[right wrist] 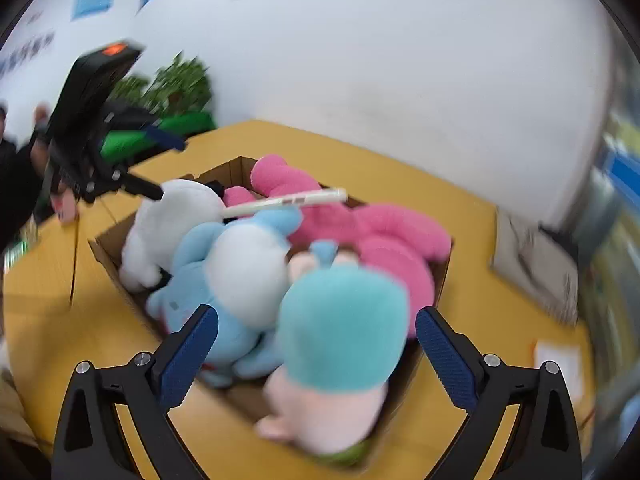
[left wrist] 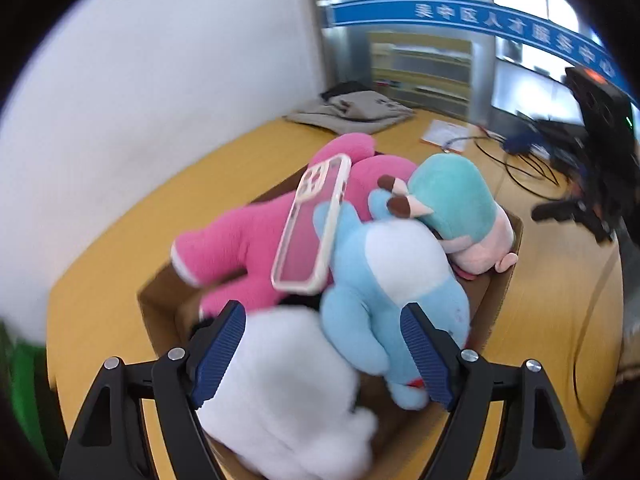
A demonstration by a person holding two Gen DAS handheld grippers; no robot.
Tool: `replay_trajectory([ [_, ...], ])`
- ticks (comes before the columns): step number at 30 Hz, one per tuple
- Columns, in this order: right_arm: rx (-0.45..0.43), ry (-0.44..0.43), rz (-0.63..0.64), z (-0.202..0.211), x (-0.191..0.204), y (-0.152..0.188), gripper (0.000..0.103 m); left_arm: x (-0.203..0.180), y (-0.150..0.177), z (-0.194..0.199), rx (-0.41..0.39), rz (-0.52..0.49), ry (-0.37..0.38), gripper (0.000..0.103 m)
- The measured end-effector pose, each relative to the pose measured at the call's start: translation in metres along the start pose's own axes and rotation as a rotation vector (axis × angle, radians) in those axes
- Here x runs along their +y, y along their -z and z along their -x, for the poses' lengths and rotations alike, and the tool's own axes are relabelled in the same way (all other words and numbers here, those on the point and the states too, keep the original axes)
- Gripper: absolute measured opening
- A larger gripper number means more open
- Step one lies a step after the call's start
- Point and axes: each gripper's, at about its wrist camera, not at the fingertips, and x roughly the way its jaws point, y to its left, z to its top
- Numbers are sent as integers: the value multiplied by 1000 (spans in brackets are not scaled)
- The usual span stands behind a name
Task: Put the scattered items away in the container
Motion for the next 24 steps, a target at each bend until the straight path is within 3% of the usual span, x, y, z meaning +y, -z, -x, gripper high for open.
replay_trajectory([
  [3, -13, 75, -117, 6, 15, 33, 101, -21, 36, 6, -44, 178, 0, 81],
  [6, -20, 120, -180, -1, 31, 52, 101, -32, 61, -1, -46, 288, -32, 81],
  [14, -11, 229, -309, -43, 22, 64, 103, -8, 107, -27, 11, 569, -126, 81],
  [16, 49, 273, -298, -65, 23, 71, 103, -7, 120, -36, 14, 600, -134, 81],
  [18, -8, 337, -309, -72, 27, 80, 103, -8, 128, -37, -26, 613, -163, 82],
  [24, -87, 333, -274, -65, 32, 90, 103, -15, 130, -40, -72, 603, -248, 84],
])
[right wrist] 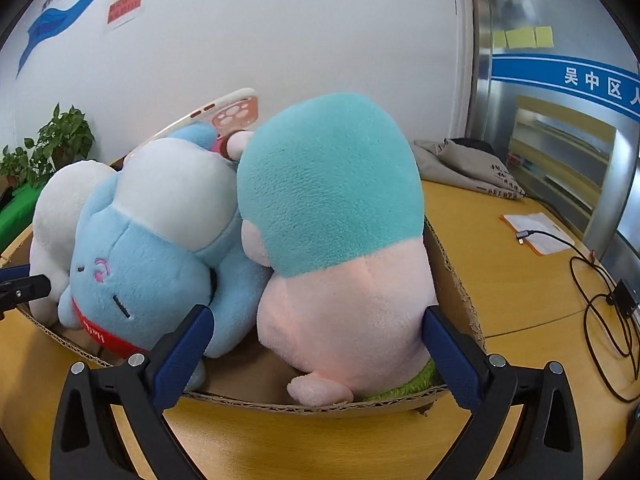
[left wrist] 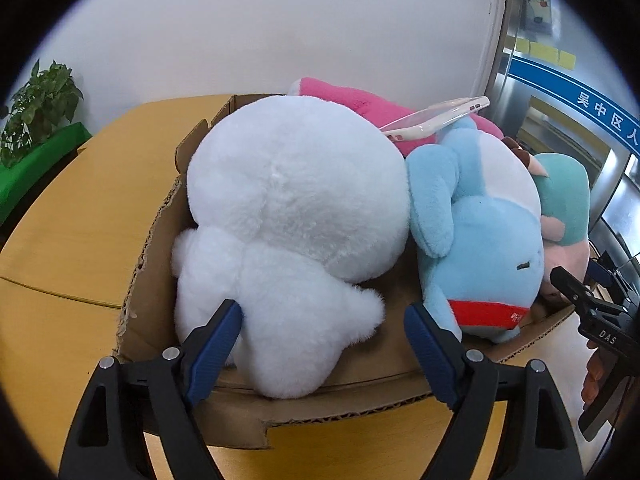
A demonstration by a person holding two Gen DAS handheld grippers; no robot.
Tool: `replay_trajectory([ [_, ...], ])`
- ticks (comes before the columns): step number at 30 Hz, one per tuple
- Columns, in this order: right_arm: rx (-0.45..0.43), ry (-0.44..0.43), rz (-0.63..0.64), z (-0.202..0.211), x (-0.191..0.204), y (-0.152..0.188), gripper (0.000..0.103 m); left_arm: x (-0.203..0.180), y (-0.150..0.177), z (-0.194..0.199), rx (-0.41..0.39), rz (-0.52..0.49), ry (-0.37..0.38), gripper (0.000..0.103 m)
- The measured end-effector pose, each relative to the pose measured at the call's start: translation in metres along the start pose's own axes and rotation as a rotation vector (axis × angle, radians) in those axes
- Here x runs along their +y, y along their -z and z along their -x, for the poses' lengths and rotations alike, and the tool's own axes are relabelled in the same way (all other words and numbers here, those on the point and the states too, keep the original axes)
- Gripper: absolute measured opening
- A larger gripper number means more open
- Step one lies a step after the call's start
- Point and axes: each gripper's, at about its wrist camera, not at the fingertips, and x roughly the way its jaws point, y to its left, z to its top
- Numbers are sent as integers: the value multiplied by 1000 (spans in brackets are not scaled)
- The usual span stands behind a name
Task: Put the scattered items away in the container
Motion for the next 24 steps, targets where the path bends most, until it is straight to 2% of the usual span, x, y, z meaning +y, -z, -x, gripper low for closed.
replay_trajectory([
  [7, -24, -9, 7, 1, -1, 1, 103, 0, 8, 6, -63, -13, 1, 86],
  [13, -26, -9, 5, 1, -1, 1, 103, -3, 13, 8, -180, -27, 4, 88],
  [24, -35, -8, -5, 0, -4, -3, 103, -4, 11, 9, -203, -16, -4, 88],
])
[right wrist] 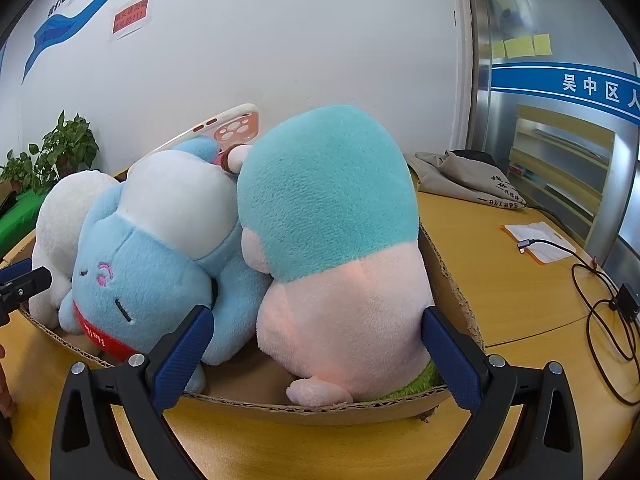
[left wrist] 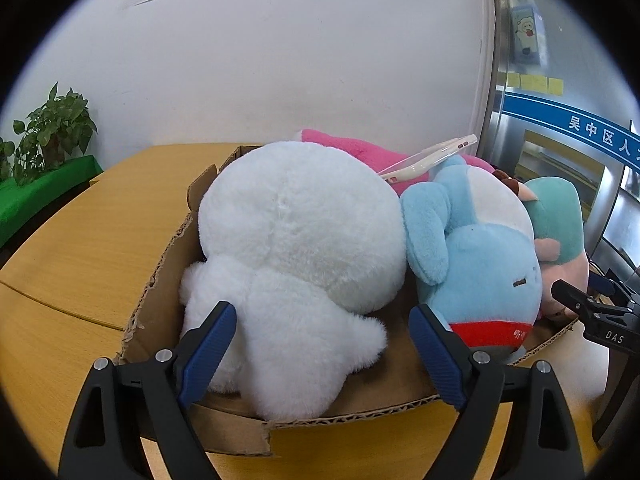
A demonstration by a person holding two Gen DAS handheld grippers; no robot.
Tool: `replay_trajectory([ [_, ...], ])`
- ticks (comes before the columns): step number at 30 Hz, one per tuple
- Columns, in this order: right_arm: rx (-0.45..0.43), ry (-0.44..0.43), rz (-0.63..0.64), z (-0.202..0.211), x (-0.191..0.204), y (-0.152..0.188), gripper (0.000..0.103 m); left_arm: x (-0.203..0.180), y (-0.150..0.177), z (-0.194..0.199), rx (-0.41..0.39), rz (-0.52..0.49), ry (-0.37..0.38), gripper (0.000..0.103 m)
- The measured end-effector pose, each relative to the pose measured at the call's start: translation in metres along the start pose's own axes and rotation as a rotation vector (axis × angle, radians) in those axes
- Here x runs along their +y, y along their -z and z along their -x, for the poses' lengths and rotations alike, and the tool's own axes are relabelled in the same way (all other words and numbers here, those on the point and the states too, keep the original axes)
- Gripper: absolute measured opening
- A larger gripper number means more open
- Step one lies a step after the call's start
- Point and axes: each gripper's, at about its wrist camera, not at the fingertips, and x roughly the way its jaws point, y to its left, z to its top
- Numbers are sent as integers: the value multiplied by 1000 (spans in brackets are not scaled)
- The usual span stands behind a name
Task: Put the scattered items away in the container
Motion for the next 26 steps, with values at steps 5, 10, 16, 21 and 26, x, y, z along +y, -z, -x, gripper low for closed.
replay_trajectory([
  [5, 0, 0, 0, 0, -1, 0, 103, 0, 0, 0, 0, 0, 0, 88],
  [10, -1, 0, 0, 0, -1, 0, 103, 0, 0, 0, -1, 0, -1, 89],
  [16, -3, 2, -4, -1, -2, 0, 103, 1, 0, 0, -6, 4, -9, 89],
  [21, -4, 6, -7, 0, -2, 0, 103, 1, 0, 0, -6, 4, -11, 91],
  [26, -4, 6, -6, 0, -2, 0, 103, 2, 0, 0, -4, 6, -11, 92],
])
